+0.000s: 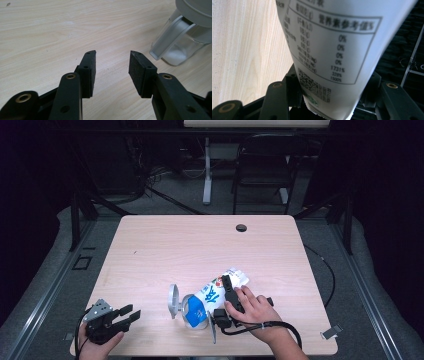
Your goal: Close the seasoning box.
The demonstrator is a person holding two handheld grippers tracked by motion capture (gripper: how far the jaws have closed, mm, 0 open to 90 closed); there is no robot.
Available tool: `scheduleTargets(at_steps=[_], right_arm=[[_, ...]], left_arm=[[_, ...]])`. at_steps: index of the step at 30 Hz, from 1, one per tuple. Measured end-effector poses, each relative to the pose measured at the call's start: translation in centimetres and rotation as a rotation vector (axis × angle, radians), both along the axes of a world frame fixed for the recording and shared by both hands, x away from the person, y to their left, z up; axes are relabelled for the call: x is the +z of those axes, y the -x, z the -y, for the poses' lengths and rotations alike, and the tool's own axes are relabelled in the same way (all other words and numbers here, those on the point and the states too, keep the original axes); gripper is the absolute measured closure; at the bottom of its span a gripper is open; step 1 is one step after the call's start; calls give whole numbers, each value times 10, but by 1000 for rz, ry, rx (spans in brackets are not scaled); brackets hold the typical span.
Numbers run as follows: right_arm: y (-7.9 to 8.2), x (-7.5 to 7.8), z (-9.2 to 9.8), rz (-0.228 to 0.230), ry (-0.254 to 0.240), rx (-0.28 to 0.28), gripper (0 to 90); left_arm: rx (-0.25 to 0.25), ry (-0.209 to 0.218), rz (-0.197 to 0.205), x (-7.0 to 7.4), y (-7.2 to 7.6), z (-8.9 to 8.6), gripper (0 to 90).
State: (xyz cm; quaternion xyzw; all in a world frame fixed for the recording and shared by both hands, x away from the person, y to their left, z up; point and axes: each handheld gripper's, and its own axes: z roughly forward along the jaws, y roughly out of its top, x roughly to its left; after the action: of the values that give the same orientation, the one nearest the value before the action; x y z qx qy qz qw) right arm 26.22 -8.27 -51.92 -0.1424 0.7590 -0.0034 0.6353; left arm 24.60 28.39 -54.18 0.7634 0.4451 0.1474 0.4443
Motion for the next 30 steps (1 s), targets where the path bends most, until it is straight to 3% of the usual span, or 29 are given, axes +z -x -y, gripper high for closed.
scheduleTargets(at_steps=[30], right_arm=[[0, 1, 0, 9, 20, 1, 489]], left_arm=[[-1, -1, -1, 0, 0, 0, 580]])
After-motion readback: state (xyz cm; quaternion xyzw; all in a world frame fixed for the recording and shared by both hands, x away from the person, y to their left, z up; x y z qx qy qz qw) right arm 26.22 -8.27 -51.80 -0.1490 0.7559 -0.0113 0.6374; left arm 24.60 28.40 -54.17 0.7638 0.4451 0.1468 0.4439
